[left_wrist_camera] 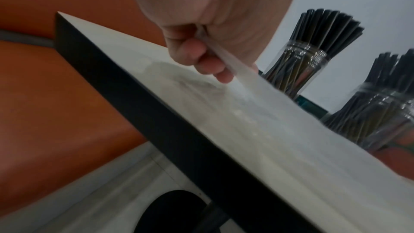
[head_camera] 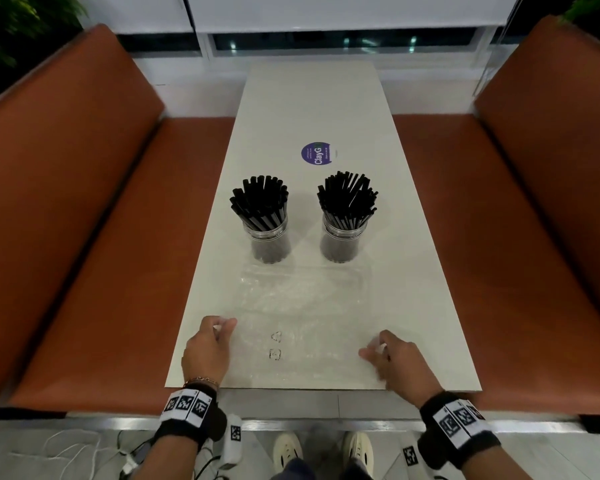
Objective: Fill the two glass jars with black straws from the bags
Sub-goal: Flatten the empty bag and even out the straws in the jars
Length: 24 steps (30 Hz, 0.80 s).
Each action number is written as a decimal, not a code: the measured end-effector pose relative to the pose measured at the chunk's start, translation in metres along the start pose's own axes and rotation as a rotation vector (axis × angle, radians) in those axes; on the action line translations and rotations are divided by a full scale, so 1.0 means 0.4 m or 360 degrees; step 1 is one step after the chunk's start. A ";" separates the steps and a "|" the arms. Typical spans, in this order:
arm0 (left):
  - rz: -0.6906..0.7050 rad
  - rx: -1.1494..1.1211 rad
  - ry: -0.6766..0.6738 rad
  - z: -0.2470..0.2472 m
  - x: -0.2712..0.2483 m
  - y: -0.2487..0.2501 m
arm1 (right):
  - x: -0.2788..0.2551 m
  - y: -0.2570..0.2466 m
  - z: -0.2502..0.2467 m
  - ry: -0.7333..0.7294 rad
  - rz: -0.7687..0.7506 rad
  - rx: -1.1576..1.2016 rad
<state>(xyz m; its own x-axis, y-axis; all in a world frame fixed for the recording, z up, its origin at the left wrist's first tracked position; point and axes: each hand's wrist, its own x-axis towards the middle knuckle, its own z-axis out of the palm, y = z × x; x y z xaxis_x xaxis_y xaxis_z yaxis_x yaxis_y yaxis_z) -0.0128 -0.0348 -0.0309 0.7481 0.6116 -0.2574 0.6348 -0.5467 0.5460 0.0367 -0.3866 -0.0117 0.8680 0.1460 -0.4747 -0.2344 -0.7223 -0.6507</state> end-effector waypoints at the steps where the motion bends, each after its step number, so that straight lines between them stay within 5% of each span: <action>1: 0.0003 0.0045 -0.0041 0.001 0.006 -0.003 | 0.001 0.009 -0.002 -0.0036 -0.0005 -0.0079; 11: 0.0010 0.0085 -0.0125 -0.003 0.015 0.002 | 0.029 -0.004 -0.047 0.0157 0.0100 -0.0352; 17: 0.0351 -0.0023 0.0118 -0.070 0.033 0.119 | 0.040 -0.112 -0.104 0.0568 -0.0147 -0.0247; 24: 0.0618 -0.0392 -0.0431 0.024 0.080 0.388 | 0.163 -0.376 -0.172 0.0630 -0.0433 0.0206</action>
<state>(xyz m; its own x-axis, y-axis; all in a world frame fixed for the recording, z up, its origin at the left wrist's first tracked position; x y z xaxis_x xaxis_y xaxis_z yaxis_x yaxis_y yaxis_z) 0.1114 -0.1055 0.0380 0.9628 0.2036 -0.1778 0.2613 -0.5330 0.8047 0.1588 -0.3151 0.0959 0.9990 0.0317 -0.0321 -0.0067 -0.6003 -0.7997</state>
